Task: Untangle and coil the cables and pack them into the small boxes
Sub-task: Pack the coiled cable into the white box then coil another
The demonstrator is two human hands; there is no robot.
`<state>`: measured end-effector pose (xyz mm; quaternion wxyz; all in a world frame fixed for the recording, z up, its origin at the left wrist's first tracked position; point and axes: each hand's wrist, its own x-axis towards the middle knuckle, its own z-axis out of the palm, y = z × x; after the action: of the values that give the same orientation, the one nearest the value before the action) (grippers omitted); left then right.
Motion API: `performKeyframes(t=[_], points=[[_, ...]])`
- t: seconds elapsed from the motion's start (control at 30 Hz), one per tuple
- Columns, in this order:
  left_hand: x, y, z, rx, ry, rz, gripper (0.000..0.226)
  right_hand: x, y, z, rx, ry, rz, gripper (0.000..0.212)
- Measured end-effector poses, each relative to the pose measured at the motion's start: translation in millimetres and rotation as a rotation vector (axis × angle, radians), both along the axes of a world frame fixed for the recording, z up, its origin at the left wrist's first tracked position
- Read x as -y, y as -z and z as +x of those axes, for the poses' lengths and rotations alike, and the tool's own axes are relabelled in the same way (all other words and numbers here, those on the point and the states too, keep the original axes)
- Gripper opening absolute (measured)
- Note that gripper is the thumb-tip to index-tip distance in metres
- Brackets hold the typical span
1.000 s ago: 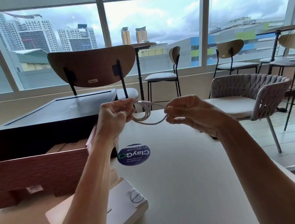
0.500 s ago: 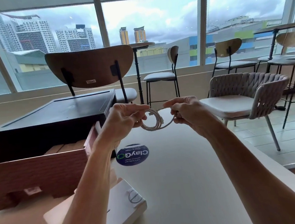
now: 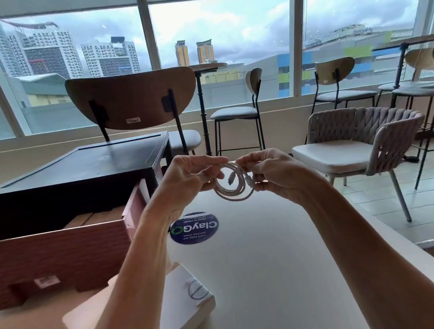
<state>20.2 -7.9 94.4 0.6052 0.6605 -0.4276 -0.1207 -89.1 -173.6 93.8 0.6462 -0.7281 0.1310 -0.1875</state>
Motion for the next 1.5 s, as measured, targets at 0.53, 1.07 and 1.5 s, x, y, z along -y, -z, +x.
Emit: performKeyframes(t=[0.53,1.07,1.5], points=[[7,3,-3,-0.083,-0.044,-0.014,0.014,10,2,-1,0.034,-0.176,0.103,0.019],[22,20,-4,0.630,-0.322,0.103,0.011,8,6,2,0.018,-0.036,0.117,0.017],[24,23,-3,0.819,-0.338,0.063,0.010,11,5,-3,-0.166,0.045,-0.160,0.006]])
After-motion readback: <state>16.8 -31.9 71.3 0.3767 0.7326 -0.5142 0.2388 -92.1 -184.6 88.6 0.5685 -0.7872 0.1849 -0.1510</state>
